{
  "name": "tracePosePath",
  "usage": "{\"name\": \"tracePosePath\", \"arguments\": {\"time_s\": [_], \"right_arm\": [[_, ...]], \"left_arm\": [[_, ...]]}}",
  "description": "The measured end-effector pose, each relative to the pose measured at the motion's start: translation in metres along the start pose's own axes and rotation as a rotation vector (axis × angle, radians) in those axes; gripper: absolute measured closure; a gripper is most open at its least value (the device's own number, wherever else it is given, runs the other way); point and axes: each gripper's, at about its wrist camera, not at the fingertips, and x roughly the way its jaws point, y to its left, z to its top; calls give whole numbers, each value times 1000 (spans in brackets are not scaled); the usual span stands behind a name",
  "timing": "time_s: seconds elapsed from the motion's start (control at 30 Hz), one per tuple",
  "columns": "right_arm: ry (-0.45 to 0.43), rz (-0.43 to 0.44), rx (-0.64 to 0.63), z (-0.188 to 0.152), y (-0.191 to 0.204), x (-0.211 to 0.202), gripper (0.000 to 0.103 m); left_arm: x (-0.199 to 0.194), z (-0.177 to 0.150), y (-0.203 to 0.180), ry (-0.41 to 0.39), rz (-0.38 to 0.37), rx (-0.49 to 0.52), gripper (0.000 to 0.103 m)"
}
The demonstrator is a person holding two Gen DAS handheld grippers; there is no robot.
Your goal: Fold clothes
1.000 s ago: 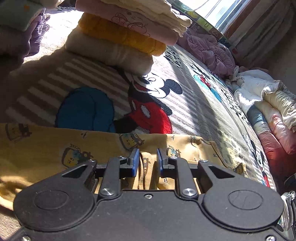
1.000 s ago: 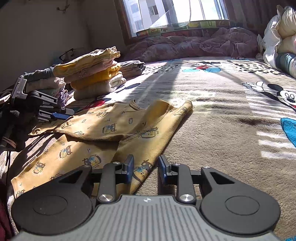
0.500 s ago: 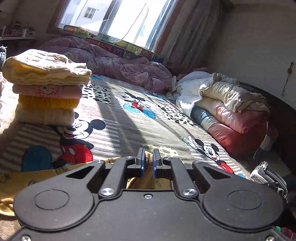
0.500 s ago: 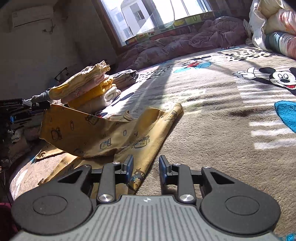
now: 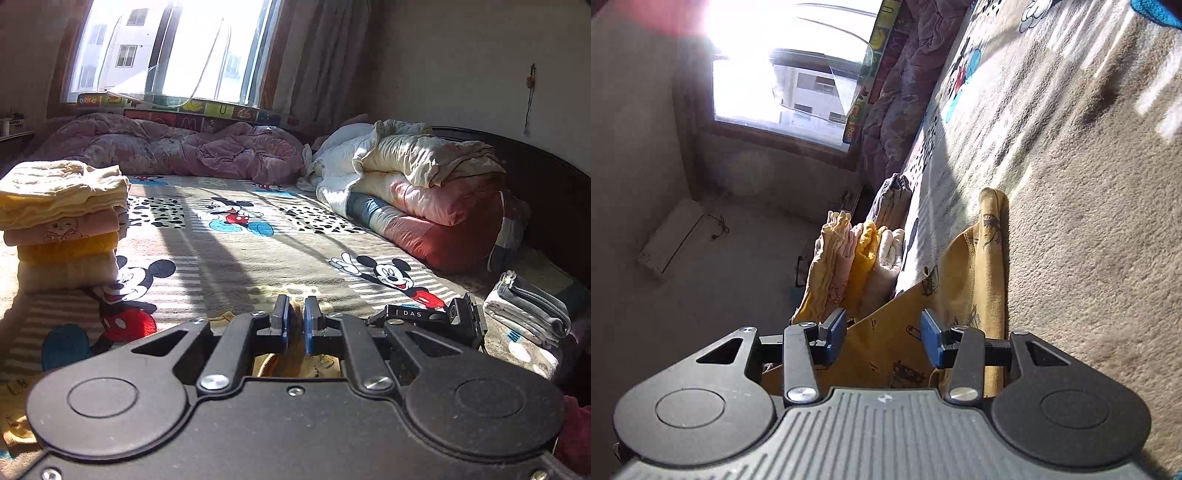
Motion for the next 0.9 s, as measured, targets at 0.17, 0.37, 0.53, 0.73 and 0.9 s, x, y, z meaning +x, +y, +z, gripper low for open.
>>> {"name": "tracePosePath", "arguments": {"time_s": [0.17, 0.37, 0.53, 0.73, 0.9], "right_arm": [[0, -77, -30, 14, -3, 24, 54], [-33, -70, 10, 38, -11, 35, 48], [23, -165, -26, 52, -12, 55, 59], [16, -112, 52, 61, -22, 53, 60], [23, -111, 58, 62, -21, 55, 59]], "left_arm": [[23, 4, 36, 14, 160, -98, 97], [17, -12, 60, 4, 207, -245, 97], [-1, -18, 44, -36, 131, -201, 97], [-21, -22, -5, -38, -5, -37, 97], [-29, -23, -42, -21, -99, 99, 97]]}}
